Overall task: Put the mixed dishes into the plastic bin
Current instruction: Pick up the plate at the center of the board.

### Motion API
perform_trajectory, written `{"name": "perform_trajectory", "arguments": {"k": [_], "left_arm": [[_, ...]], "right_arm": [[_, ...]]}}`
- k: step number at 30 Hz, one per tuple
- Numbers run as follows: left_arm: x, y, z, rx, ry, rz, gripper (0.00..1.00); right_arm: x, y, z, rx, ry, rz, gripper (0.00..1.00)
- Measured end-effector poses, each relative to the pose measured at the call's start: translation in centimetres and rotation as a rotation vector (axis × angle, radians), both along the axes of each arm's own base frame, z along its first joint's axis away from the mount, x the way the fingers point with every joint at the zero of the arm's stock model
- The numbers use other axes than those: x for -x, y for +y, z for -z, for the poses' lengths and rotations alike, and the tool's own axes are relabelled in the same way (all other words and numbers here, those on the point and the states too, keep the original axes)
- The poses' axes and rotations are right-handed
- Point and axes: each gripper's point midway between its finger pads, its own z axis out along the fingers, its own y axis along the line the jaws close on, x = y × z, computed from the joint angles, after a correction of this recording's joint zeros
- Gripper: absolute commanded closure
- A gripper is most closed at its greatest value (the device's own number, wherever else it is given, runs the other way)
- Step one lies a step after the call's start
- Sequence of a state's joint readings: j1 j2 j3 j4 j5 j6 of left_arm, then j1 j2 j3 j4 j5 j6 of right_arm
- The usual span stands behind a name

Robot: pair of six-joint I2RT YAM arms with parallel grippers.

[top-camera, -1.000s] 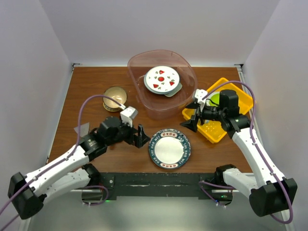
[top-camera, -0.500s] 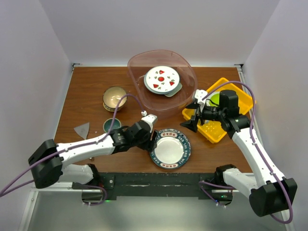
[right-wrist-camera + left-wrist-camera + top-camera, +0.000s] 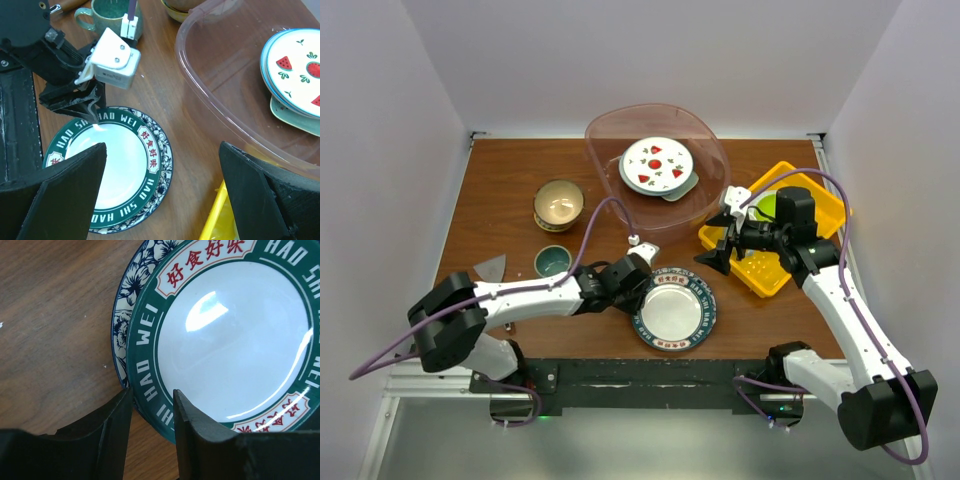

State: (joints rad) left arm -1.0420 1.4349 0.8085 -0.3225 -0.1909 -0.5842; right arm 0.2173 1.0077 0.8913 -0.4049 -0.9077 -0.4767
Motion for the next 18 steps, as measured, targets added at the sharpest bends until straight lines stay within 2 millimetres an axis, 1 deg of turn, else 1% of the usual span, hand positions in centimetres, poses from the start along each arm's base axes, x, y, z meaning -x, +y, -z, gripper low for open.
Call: {"name": "perform_trajectory", "arguments": {"k": [9, 18], "left_arm": [[-0.2, -0.3, 1.0, -0.031, 0.015, 0.000, 0.59], [-0.4, -0.9, 1.7, -0.042, 0.030, 0.004, 0.55]], "right_arm": [[0.0, 0.0, 0.0, 0.000, 0.000, 0.000, 0.02], [0.0, 0.0, 0.0, 0.001, -0.003, -0.001, 0.02]]}}
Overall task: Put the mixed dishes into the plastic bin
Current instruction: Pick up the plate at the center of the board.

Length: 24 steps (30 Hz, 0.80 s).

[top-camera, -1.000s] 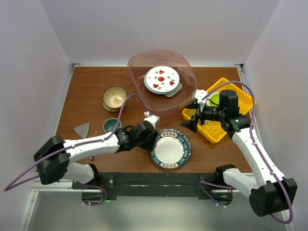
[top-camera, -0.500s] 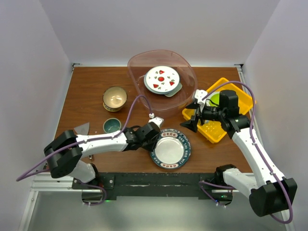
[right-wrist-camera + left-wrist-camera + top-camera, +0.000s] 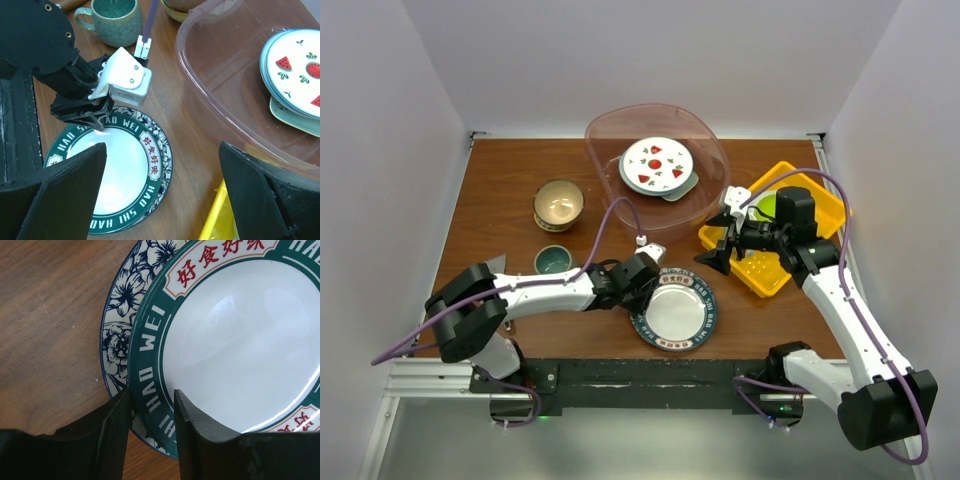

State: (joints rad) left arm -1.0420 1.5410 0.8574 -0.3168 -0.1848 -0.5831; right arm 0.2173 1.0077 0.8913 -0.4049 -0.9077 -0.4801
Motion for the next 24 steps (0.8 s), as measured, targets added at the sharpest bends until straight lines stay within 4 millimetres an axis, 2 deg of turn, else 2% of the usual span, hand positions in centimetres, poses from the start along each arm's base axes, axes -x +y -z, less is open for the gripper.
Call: {"name": "perform_trajectory", "arguments": {"k": [6, 12, 15, 18, 20, 24], "left_arm": [[-0.3, -0.4, 0.2, 0.010, 0.009, 0.000, 0.55], [-0.9, -0.6, 0.4, 0.066, 0.039, -0.020, 0.61], [-1.2, -0.8, 0.5, 0.109, 0.052, -0.034, 0.68], [-1.2, -0.8, 0.6, 0.148, 0.067, -0.049, 0.83], [-1.4, -0.8, 0.5, 0.181, 0.077, -0.065, 0.97], [-1.5, -0.6, 0.4, 0.218, 0.086, -0.084, 1.00]], "right_arm": [[0.0, 0.0, 0.0, 0.000, 0.000, 0.000, 0.02], [0.0, 0.0, 0.0, 0.001, -0.003, -0.001, 0.02], [0.0, 0.0, 0.0, 0.001, -0.003, -0.001, 0.02], [0.0, 0.0, 0.0, 0.002, -0.003, -0.001, 0.02], [0.0, 0.0, 0.0, 0.002, -0.004, -0.001, 0.02], [0.0, 0.0, 0.0, 0.003, -0.005, -0.002, 0.02]]}}
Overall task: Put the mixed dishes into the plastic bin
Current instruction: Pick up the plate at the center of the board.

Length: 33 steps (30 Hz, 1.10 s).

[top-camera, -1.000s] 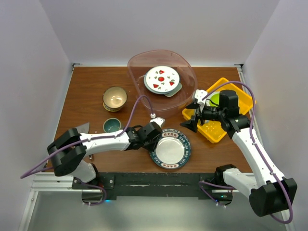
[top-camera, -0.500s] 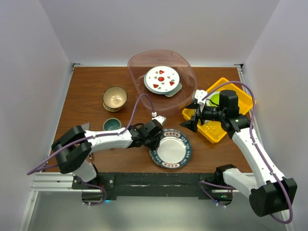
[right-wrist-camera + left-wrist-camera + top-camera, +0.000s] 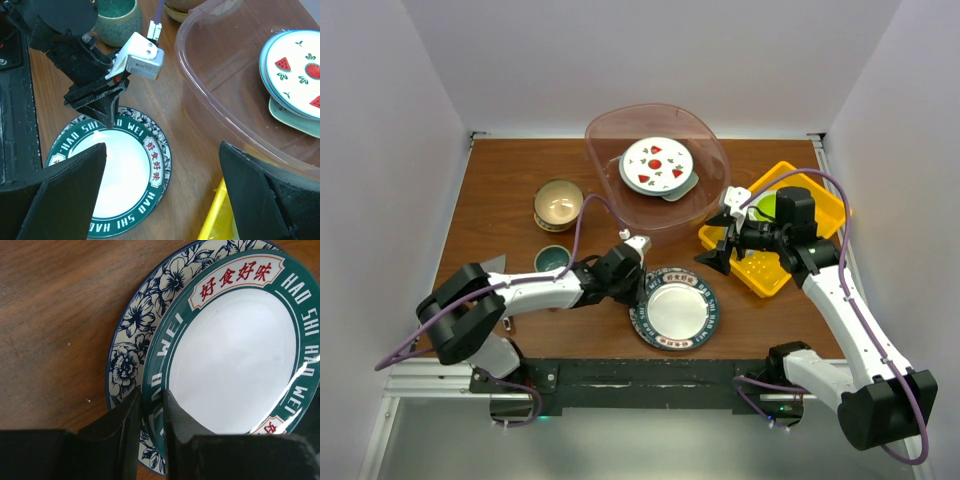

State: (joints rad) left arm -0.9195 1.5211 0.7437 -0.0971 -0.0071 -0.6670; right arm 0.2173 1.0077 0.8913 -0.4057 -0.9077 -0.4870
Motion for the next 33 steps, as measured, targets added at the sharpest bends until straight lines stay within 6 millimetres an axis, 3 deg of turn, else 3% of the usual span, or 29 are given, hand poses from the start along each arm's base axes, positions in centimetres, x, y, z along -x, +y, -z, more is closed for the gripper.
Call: {"name": "perform_trajectory", "arguments": {"k": [8, 18, 33], "left_arm": [[0.2, 0.8, -1.4, 0.081, -0.014, -0.015, 1.00], [-1.0, 1.7, -6.7, 0.252, -0.135, -0.049, 1.00], [-1.3, 3.6, -9.5, 0.320, -0.198, -0.090, 1.00]], "right_arm": [[0.0, 0.0, 0.0, 0.001, -0.003, -0.001, 0.02], [0.0, 0.0, 0.0, 0.001, -0.004, -0.002, 0.02], [0.0, 0.0, 0.1, 0.002, -0.001, -0.001, 0.02]]}}
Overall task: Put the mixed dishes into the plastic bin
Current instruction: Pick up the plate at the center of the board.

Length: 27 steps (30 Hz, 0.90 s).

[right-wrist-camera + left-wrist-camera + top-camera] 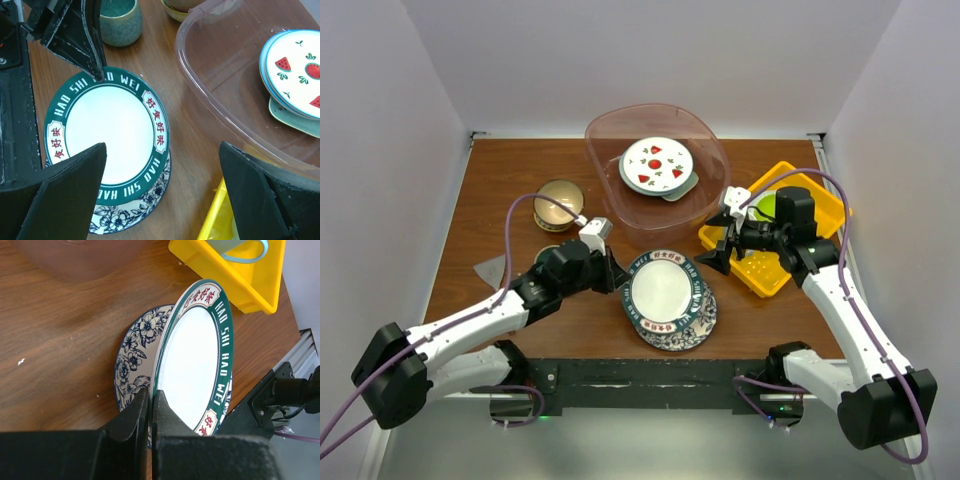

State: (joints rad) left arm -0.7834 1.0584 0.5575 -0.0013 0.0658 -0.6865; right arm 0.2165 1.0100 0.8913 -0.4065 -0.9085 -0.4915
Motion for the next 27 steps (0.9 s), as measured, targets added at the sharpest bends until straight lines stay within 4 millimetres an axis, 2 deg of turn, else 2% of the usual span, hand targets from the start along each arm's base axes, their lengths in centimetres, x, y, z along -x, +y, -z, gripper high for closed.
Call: {"name": "perform_trajectory", "arguments": {"k": [9, 14, 27], "left_arm": [[0.1, 1.5, -0.3, 0.012, -0.010, -0.031, 1.00], [-0.2, 2.0, -1.2, 0.033, -0.025, -0.046, 1.00], [-1.0, 3.1, -2.9, 0.082, -0.057, -0.077, 1.00]], "right_arm": [[-0.2, 0.1, 0.5, 0.003, 0.020, -0.002, 0.02], [-0.3, 0.2, 1.1, 0.000, 0.053, -0.006, 0.02], [-0.5, 1.1, 2.4, -0.054, 0.222, 0.003, 0.02]]}}
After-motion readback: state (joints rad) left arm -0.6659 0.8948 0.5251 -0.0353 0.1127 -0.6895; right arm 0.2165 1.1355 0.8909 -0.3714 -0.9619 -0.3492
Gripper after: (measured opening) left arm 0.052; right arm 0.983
